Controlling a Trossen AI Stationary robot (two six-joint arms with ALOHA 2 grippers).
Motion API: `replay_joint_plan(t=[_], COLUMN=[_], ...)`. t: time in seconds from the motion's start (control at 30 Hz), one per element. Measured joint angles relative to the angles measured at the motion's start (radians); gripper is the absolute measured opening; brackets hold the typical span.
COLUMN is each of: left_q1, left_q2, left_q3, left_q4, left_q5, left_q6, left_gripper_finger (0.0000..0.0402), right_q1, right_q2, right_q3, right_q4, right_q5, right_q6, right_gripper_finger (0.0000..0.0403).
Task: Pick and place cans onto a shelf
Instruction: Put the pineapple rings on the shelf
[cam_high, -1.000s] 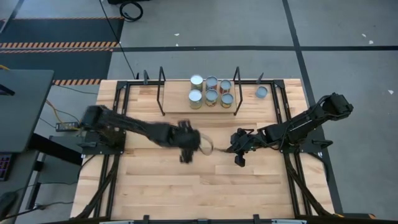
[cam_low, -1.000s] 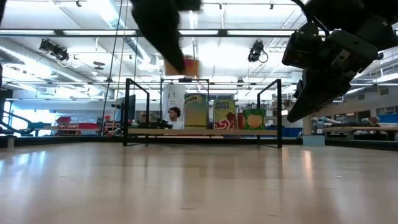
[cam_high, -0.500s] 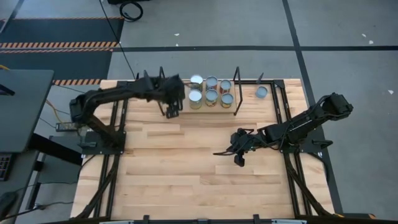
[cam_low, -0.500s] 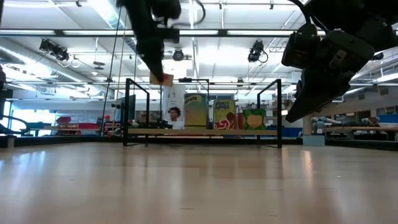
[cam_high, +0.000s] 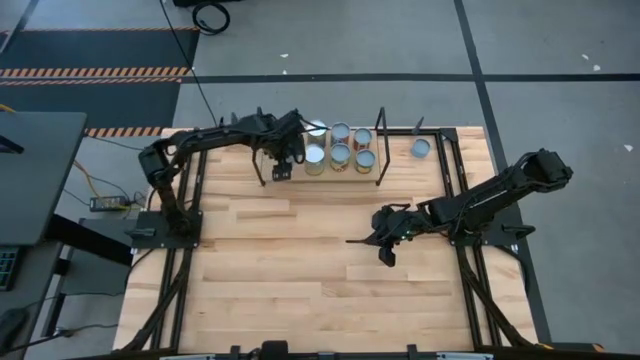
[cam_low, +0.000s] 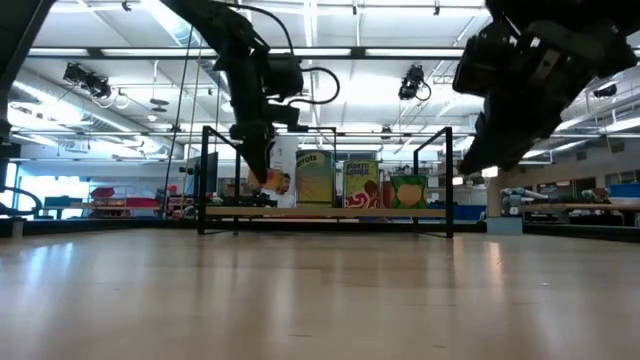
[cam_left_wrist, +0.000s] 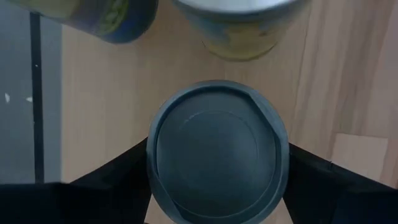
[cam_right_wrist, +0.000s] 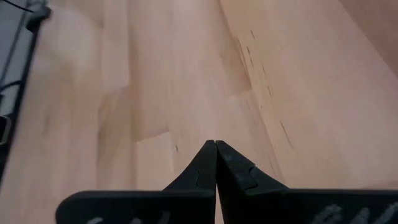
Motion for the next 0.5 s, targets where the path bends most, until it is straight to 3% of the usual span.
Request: replay_joint_plan(t=[0.5], left_q1=[-0.008], left_q2=[0.077], left_q3=[0.0], left_q4=[-0.002], left_q5=[-0.035], left_q6=[-0.003], left_gripper_finger=[0.0303], right_q1=[-0.046], right_q2=[-0.22], right_q3=[0.0], right_q4=[-0.051], right_q5=[-0.027], right_q6=[-0.125], right_gripper_finger=[0.0005])
